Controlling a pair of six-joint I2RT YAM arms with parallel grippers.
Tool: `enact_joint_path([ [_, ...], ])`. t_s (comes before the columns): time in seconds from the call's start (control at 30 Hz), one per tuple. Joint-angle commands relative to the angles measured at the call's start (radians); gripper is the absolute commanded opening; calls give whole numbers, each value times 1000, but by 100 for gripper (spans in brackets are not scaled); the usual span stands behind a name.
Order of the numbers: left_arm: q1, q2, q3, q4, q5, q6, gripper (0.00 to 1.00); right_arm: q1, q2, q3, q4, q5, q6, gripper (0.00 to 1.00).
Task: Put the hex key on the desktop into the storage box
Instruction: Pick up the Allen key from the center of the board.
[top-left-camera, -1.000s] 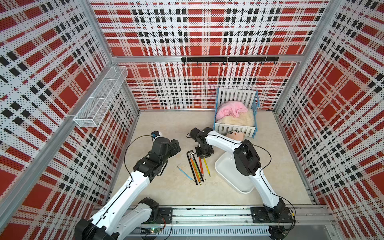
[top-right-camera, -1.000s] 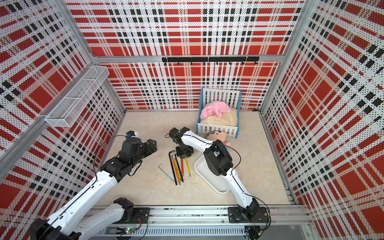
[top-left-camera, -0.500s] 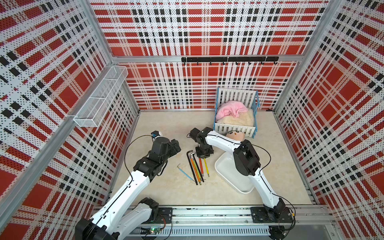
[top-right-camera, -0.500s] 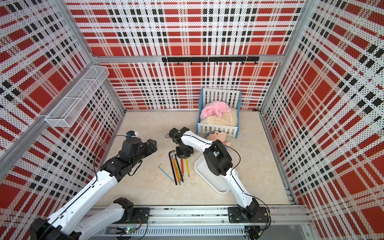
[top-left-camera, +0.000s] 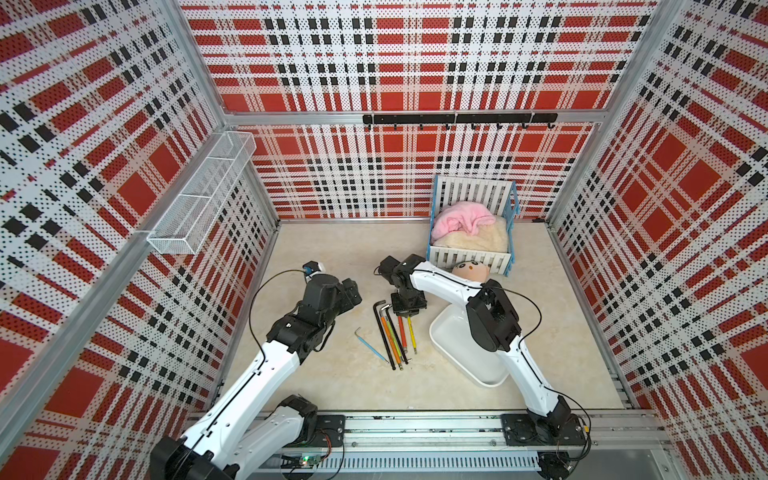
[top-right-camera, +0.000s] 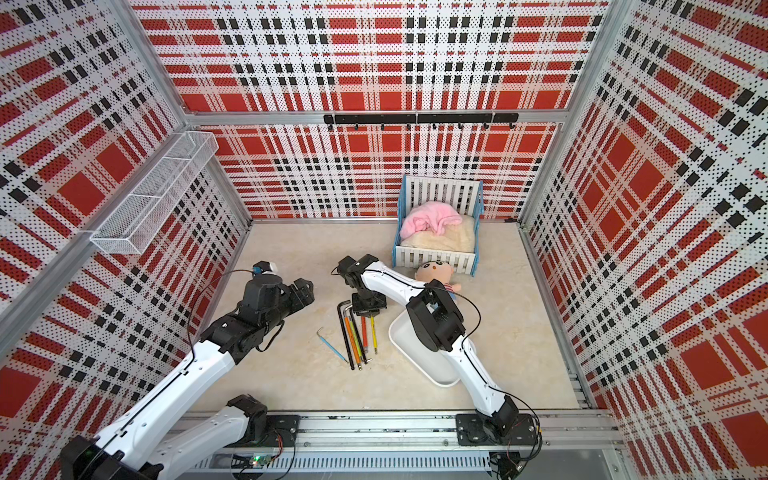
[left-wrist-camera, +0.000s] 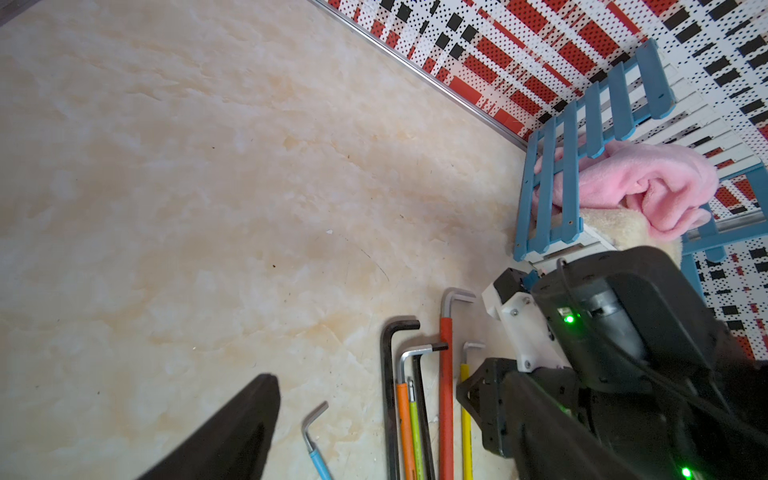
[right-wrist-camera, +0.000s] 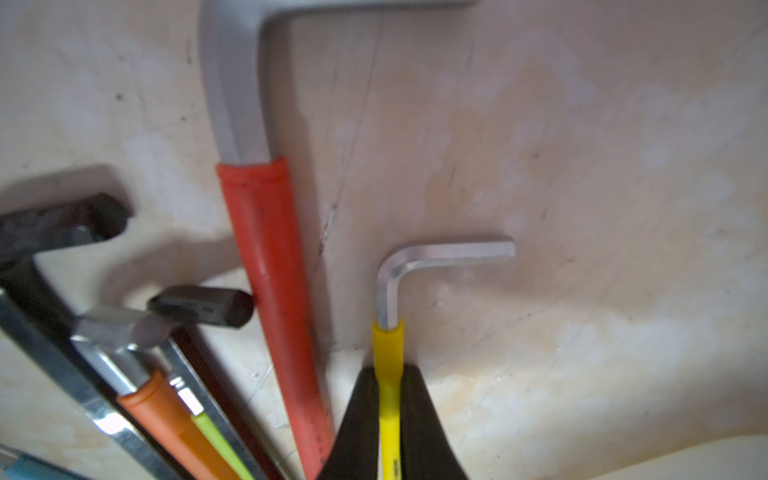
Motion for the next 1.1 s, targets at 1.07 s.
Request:
enact_joint_path([
  [1.07, -75, -544, -129, -281, 450, 183, 72, -27, -593, -210, 66, 259, -255, 0],
])
